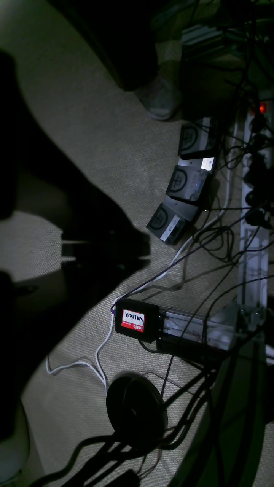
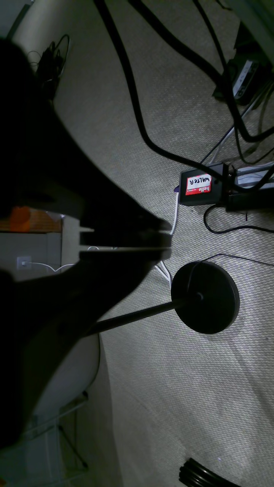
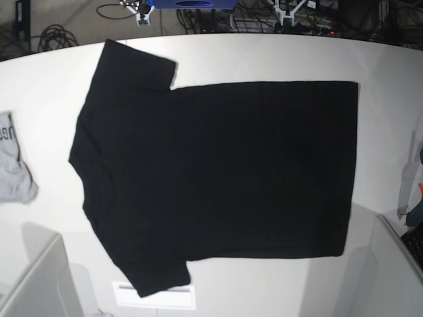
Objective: Fold the T-shirt properly
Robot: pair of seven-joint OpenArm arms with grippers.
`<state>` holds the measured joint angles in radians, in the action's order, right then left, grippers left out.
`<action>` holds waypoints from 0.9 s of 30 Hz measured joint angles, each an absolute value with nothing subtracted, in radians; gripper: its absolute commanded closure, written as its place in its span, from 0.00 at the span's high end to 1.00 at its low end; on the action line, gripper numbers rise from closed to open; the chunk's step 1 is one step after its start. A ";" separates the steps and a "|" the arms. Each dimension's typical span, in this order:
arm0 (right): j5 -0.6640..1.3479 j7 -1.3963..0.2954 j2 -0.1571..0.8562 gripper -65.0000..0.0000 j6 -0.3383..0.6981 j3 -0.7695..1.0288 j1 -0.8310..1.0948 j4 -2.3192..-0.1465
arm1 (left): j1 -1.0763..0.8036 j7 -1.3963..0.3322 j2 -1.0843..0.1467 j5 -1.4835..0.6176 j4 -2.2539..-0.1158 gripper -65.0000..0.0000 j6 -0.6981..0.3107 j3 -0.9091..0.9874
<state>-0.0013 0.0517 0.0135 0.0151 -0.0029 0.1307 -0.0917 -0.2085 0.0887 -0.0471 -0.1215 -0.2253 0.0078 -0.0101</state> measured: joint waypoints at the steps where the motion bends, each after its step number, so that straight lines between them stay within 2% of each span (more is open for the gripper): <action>1: -0.002 0.052 0.014 0.00 0.015 -0.003 0.131 -0.092 | -0.210 0.089 -0.047 -0.121 -0.226 0.00 0.007 -0.010; 16: -0.001 0.050 0.013 0.00 0.015 0.019 0.166 -0.123 | -0.250 0.089 -0.049 -0.121 -0.263 0.00 0.007 -0.010; 18: -0.001 0.045 0.011 0.00 0.015 0.082 0.229 -0.197 | -0.319 0.081 -0.065 -0.120 -0.354 0.00 -0.004 -0.011; 21: 0.000 -0.059 0.022 0.00 0.024 0.181 0.345 -0.376 | -0.446 0.071 -0.105 -0.122 -0.538 0.00 0.000 -0.009; 25: -0.002 -0.154 0.044 0.00 0.022 0.280 0.532 -0.707 | -0.629 0.075 -0.161 -0.128 -0.805 0.00 0.012 0.000; 27: -0.005 -0.202 0.021 0.00 0.038 0.325 0.613 -0.884 | -0.719 0.066 -0.175 -0.129 -0.934 0.00 0.007 0.002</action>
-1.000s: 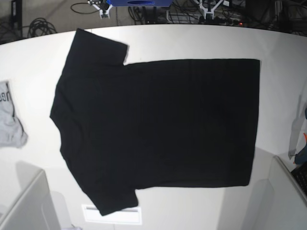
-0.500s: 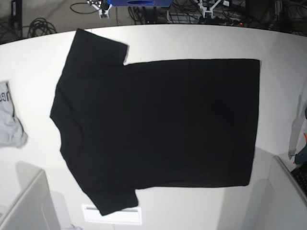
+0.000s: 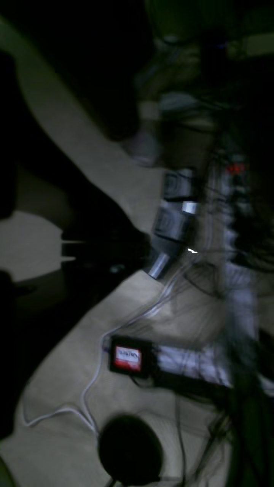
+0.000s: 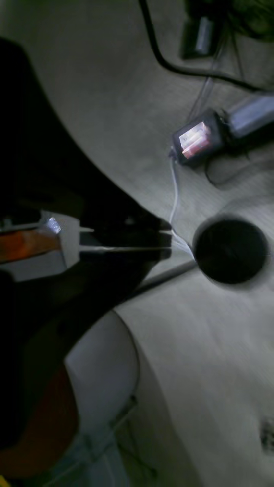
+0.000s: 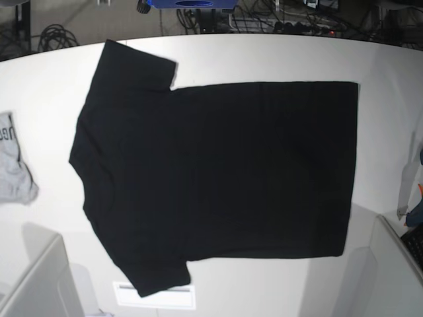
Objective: Fold the T-shirt properly
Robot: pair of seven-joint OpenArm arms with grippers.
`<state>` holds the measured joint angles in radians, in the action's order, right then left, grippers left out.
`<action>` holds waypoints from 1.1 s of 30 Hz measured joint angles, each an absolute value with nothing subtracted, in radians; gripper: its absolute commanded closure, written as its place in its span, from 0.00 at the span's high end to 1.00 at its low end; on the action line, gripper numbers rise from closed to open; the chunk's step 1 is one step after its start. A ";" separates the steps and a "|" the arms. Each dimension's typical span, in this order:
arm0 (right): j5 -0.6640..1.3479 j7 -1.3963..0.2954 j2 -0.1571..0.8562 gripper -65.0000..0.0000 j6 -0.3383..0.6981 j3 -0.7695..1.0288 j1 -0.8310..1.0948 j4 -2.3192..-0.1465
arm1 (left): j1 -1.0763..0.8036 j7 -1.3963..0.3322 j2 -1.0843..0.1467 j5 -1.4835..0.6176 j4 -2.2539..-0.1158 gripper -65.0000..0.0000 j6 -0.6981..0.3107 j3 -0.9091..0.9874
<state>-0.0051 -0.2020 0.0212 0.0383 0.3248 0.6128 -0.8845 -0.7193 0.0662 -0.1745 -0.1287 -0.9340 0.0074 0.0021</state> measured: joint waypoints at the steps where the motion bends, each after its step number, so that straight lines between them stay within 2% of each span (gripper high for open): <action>1: -0.002 -0.209 0.002 0.00 0.059 0.350 0.644 -0.965 | -0.760 0.064 -0.181 -0.132 -0.995 0.00 0.007 0.001; 6: 0.008 -0.339 -0.108 0.00 0.126 0.501 0.744 -1.327 | -0.985 0.061 -0.217 -0.128 -1.340 0.00 0.001 0.081; 14: 0.027 -0.545 -0.141 0.00 0.245 0.611 0.735 -1.861 | -1.201 0.076 -0.219 -0.129 -1.855 0.00 0.001 0.292; 18: 0.284 -0.611 -0.133 0.00 0.301 0.659 0.679 -2.014 | -1.177 0.069 -0.218 -0.136 -1.934 0.00 0.001 0.324; 20: 0.447 -0.751 -0.125 0.00 0.356 0.699 0.628 -2.001 | -1.126 0.059 -0.200 -0.232 -1.937 0.00 0.000 0.332; 21: 0.509 -0.820 -0.125 0.10 0.373 0.731 0.608 -1.993 | -1.109 0.058 -0.197 -0.284 -1.936 0.00 -0.002 0.338; 22: 0.585 -0.875 -0.125 0.28 0.389 0.773 0.584 -1.985 | -1.097 0.059 -0.200 -0.358 -1.936 0.00 -0.004 0.348; 24: 0.665 -0.949 -0.112 0.57 0.409 0.847 0.540 -1.965 | -1.099 0.062 -0.215 -0.464 -1.936 0.00 0.001 0.365; 25: 0.686 -0.976 -0.104 0.65 0.426 0.865 0.523 -1.955 | -1.102 0.062 -0.223 -0.491 -1.935 0.00 0.012 0.366; 27: 0.712 -1.010 -0.099 0.68 0.484 0.886 0.492 -1.934 | -1.102 0.057 -0.242 -0.530 -1.929 0.00 0.011 0.365; 28: 0.715 -1.010 -0.098 0.67 0.495 0.886 0.475 -1.919 | -1.100 0.059 -0.245 -0.531 -1.927 0.14 0.007 0.365; 30: 0.701 -1.003 -0.097 0.64 0.507 0.886 0.439 -1.868 | -1.093 0.056 -0.247 -0.533 -1.923 0.32 0.000 0.365; 31: 0.670 -1.005 -0.096 0.63 0.509 0.886 0.412 -1.835 | -1.081 0.056 -0.247 -0.532 -1.920 0.38 0.001 0.365; 33: 0.617 -1.010 -0.081 0.64 0.515 0.884 0.378 -1.768 | -1.063 0.063 -0.244 -0.536 -1.905 0.41 0.007 0.365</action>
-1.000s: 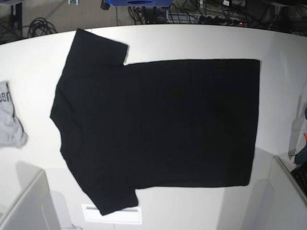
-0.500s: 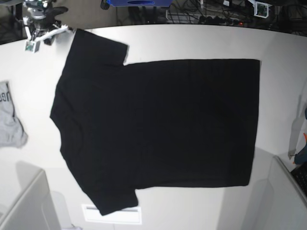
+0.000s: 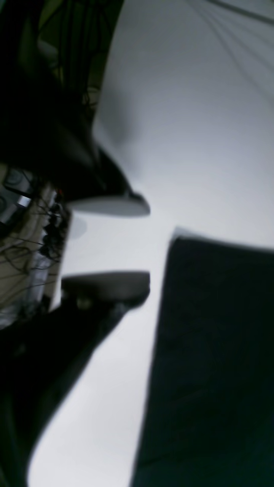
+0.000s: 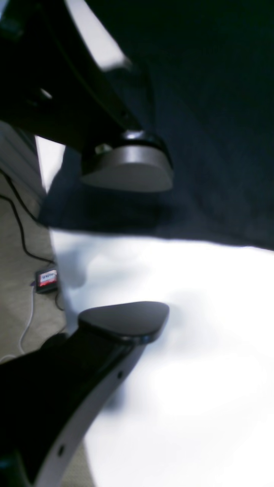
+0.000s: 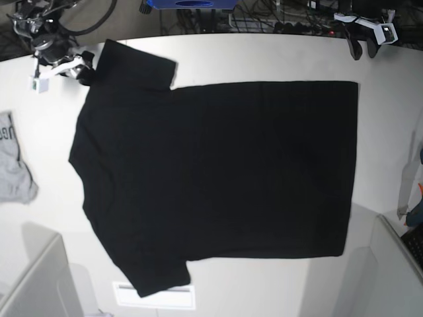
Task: Fold the T-shirt properly
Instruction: 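Move both grippers to the shirt's hem corners and grasp them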
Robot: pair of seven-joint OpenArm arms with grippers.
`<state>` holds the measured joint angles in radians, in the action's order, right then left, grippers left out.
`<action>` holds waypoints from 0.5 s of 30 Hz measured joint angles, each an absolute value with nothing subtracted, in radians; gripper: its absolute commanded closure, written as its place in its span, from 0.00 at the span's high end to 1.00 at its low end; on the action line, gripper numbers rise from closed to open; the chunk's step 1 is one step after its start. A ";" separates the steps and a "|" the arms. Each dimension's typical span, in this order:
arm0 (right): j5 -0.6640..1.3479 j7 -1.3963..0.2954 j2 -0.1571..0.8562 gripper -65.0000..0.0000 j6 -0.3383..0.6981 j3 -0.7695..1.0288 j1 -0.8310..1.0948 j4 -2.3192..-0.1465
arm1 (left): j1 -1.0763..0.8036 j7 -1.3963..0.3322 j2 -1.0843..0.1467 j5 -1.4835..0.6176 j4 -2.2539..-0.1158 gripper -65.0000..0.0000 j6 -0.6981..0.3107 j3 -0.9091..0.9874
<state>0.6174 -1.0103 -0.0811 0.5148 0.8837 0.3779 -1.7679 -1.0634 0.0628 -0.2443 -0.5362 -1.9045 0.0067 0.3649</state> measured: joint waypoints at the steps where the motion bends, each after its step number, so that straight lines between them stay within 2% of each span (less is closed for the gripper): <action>1: 0.593 -1.006 -0.071 0.64 0.515 0.884 0.363 -1.731 | -1.056 0.062 -0.245 -0.537 -1.890 0.42 -0.001 0.365; 4: 0.599 -0.979 -0.064 0.64 0.570 0.888 0.361 -1.679 | -1.020 0.057 -0.243 -0.540 -1.845 0.42 -0.005 0.364; 6: 0.597 -0.971 -0.064 0.64 0.606 0.888 0.363 -1.670 | -1.008 0.059 -0.244 -0.552 -1.819 0.42 -0.058 0.366; 10: 0.607 -0.942 -0.060 0.63 0.656 0.822 0.405 -1.678 | -0.985 0.059 -0.249 -0.753 -1.765 0.42 -0.133 0.365; 15: 0.649 -0.926 -0.072 0.63 0.682 0.720 0.430 -1.673 | -0.944 0.063 -0.299 -0.885 -1.721 0.42 -0.117 0.370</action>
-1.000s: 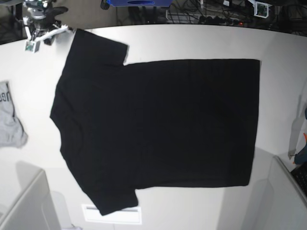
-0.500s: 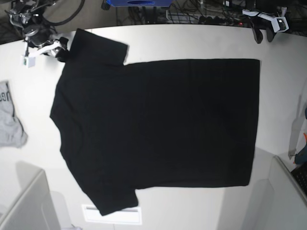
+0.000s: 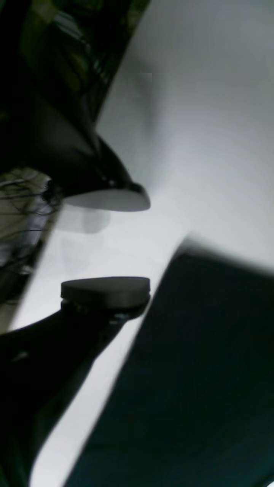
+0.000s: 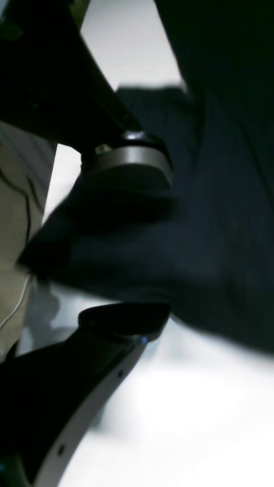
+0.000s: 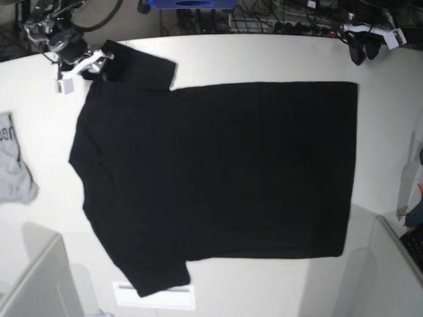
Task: Fold the T-shirt properly
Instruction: 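Move both grippers to the shirt's hem corners and grasp them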
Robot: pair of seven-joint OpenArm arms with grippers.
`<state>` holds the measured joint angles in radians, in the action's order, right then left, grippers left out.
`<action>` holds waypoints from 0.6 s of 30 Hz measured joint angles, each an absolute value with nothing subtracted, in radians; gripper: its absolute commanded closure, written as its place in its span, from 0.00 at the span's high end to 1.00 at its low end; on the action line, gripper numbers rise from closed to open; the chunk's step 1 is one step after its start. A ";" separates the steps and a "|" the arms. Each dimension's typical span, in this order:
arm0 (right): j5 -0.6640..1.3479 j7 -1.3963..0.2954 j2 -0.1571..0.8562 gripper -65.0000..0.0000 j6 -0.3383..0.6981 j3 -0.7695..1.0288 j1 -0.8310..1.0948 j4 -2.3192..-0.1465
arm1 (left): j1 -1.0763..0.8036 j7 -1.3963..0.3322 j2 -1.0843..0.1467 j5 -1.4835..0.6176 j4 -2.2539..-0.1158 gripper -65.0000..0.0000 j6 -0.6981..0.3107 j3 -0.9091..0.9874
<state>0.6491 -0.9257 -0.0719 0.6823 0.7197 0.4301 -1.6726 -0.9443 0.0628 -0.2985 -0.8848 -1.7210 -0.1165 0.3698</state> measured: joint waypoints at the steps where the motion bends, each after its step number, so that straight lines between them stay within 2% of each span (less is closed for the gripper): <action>1: 0.654 -0.920 -0.072 0.63 0.684 0.720 0.431 -1.666 | -0.934 0.061 -0.297 -0.886 -1.721 0.42 -0.117 0.368; 2: 0.659 -0.920 -0.071 0.60 0.691 0.718 0.431 -1.661 | -0.924 0.060 -0.295 -0.886 -1.720 0.42 -0.120 0.364; 4: 0.659 -0.917 -0.066 0.47 0.691 0.718 0.429 -1.652 | -0.907 0.059 -0.289 -0.886 -1.719 0.42 -0.130 0.363; 8: 0.656 -0.918 -0.064 0.00 0.690 0.721 0.418 -1.612 | -0.897 0.059 -0.294 -0.888 -1.714 0.42 -0.128 0.363; 10: 0.661 -0.918 -0.063 0.00 0.690 0.721 0.413 -1.599 | -0.872 0.049 -0.291 -0.888 -1.698 0.42 -0.128 0.364; 14: 0.667 -0.916 -0.063 0.00 0.690 0.721 0.414 -1.594 | -0.781 -0.110 -0.282 -0.890 -1.644 0.42 -0.125 0.376; 18: 0.667 -0.915 -0.064 0.00 0.690 0.720 0.413 -1.594 | -0.694 -0.237 -0.217 -0.891 -1.633 0.42 -0.128 0.485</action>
